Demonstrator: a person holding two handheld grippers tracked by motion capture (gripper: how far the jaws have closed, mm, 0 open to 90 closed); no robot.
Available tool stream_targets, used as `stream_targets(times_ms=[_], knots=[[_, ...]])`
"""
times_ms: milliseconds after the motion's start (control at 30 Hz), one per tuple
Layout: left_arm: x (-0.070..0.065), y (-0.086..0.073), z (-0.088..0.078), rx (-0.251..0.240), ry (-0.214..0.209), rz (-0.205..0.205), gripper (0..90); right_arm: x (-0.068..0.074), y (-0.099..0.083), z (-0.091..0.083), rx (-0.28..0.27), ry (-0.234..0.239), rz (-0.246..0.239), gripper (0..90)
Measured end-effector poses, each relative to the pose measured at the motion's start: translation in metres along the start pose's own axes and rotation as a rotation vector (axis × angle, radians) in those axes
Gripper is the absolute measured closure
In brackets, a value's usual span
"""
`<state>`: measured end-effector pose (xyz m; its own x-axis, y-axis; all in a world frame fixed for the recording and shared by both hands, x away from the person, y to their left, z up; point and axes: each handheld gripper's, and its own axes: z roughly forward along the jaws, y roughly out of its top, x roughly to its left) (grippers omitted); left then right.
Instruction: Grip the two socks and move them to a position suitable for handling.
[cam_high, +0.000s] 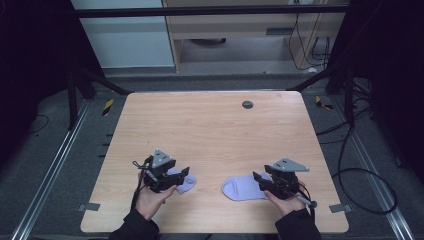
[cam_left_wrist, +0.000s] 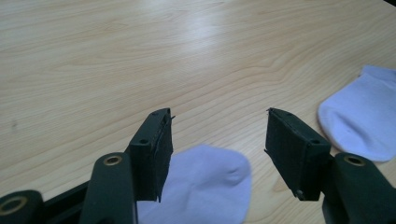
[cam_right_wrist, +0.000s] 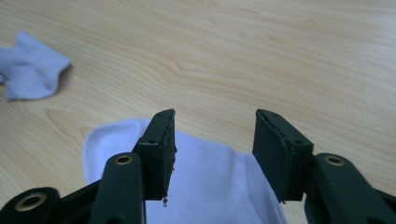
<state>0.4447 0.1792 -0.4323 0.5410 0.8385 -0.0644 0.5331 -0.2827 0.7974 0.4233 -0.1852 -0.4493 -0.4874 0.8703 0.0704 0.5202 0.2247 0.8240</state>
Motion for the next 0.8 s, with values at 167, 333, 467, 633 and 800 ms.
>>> stream_targets(times_ms=[167,333,467,633,800], knots=[[0.021,-0.011,-0.012,-0.006,0.040,-0.036,39.8,0.011,0.016,0.006,-0.032,0.049,-0.013,44.2],[0.039,-0.024,-0.020,-0.001,0.072,-0.063,39.4,0.022,0.026,0.014,-0.031,0.079,-0.021,43.2],[0.050,-0.032,-0.026,0.010,0.097,-0.075,39.5,0.036,0.035,0.027,-0.011,0.102,-0.044,42.0],[0.061,-0.041,-0.033,0.010,0.122,-0.087,38.8,0.047,0.043,0.036,-0.008,0.126,-0.050,42.0],[0.069,-0.051,-0.034,0.033,0.142,-0.097,38.0,0.064,0.050,0.049,0.005,0.157,-0.079,42.4]])
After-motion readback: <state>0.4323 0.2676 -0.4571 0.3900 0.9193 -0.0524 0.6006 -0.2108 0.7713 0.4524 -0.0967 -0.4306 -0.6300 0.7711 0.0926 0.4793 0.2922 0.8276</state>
